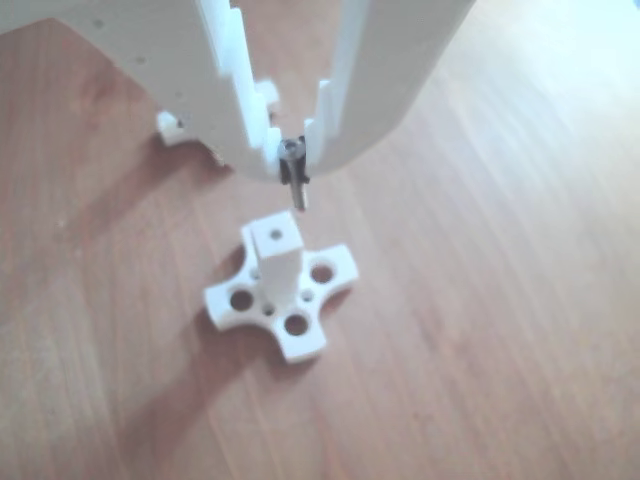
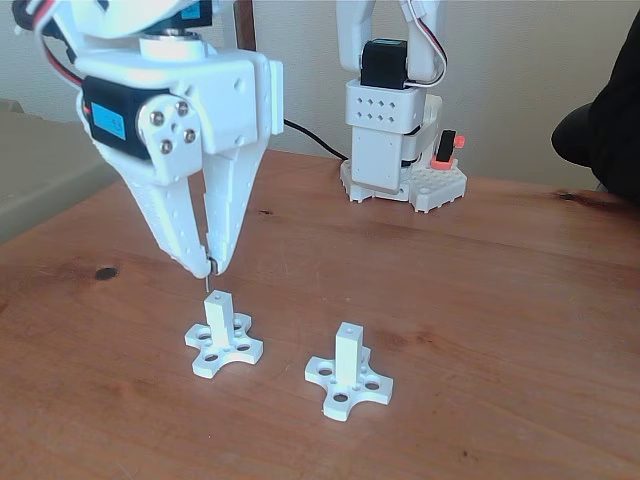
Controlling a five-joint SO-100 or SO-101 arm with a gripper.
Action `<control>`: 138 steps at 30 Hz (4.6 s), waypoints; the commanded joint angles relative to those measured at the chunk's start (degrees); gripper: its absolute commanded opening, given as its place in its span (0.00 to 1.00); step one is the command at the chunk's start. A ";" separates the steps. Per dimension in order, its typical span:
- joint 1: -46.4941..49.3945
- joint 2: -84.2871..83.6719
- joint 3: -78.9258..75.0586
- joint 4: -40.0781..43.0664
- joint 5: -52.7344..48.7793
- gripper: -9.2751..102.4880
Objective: Grab the screw and set it in the hole.
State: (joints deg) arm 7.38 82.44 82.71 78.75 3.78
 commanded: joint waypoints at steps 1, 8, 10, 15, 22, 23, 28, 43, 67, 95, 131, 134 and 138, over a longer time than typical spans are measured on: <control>-1.67 2.55 -5.10 0.44 0.26 0.04; -4.57 2.90 -5.98 1.85 1.41 0.04; -5.71 3.08 -6.15 2.20 2.02 0.04; -8.00 3.60 -6.42 2.99 3.08 0.04; -11.51 4.66 -5.45 2.90 4.83 0.04; -11.87 4.83 -5.19 2.72 5.10 0.04; -13.62 5.36 -4.13 2.11 5.98 0.04; -16.70 6.50 -0.09 0.09 7.12 0.04; -17.84 7.21 2.55 -0.53 7.73 0.04; -17.67 6.50 3.16 -1.14 7.65 0.04; -17.49 4.92 3.43 -2.72 7.38 0.04; -17.58 5.01 3.16 -2.29 7.47 0.04; -17.67 5.36 3.08 -1.49 7.38 0.04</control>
State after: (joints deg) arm -10.02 82.53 87.19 76.46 11.43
